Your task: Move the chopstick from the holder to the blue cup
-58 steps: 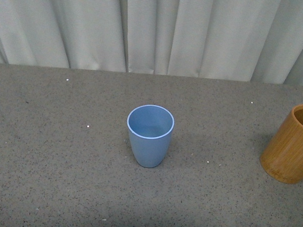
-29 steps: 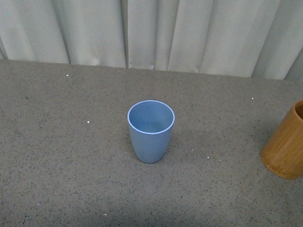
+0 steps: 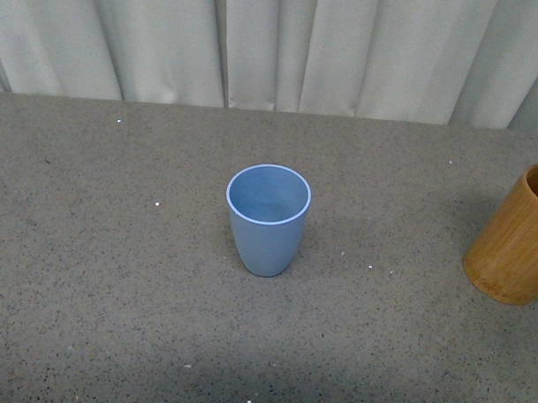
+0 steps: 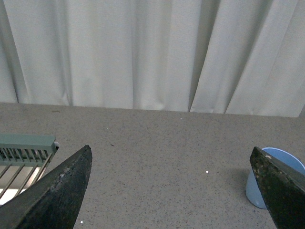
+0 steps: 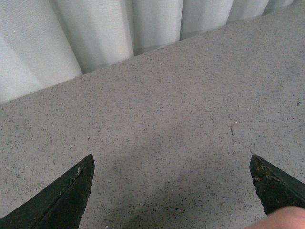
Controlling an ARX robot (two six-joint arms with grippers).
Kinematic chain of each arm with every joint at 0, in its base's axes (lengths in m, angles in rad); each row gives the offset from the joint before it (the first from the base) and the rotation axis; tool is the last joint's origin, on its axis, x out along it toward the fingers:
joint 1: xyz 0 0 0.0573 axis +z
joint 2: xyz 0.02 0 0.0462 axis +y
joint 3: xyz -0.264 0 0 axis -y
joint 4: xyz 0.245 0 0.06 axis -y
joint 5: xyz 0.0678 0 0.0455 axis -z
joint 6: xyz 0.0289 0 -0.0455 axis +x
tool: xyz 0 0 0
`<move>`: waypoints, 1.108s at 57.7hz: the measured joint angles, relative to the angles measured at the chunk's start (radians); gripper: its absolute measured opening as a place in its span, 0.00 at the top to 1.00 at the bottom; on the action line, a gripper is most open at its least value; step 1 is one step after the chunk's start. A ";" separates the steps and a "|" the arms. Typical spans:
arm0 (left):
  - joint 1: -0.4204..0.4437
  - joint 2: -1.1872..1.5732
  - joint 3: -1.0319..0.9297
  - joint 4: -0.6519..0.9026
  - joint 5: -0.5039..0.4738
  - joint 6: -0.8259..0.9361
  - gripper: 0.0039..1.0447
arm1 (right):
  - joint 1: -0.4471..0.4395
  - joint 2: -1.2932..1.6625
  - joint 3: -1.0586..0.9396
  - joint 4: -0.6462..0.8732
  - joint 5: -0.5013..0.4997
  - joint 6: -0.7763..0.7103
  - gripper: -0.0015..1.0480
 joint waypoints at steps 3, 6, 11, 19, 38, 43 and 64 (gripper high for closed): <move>0.000 0.000 0.000 0.000 0.000 0.000 0.06 | 0.008 0.006 0.001 0.000 0.015 0.000 0.20; 0.000 0.000 0.000 0.000 0.000 0.000 0.06 | 0.016 0.013 0.002 0.000 0.019 0.001 0.30; 0.000 0.000 0.000 0.000 0.000 0.000 0.06 | 0.023 0.023 0.002 0.002 0.020 0.002 0.42; 0.000 0.000 0.000 0.000 0.000 0.000 0.06 | 0.027 0.041 0.002 0.011 0.014 0.001 0.61; 0.000 0.000 0.000 0.000 0.000 0.000 0.06 | 0.029 0.051 0.002 0.045 -0.008 0.006 0.99; 0.000 0.000 0.000 0.000 0.000 0.000 0.06 | 0.030 0.053 0.002 0.058 -0.018 -0.001 0.99; 0.000 0.000 0.000 0.000 0.000 0.000 0.06 | 0.045 0.021 -0.011 0.126 -0.066 -0.070 0.99</move>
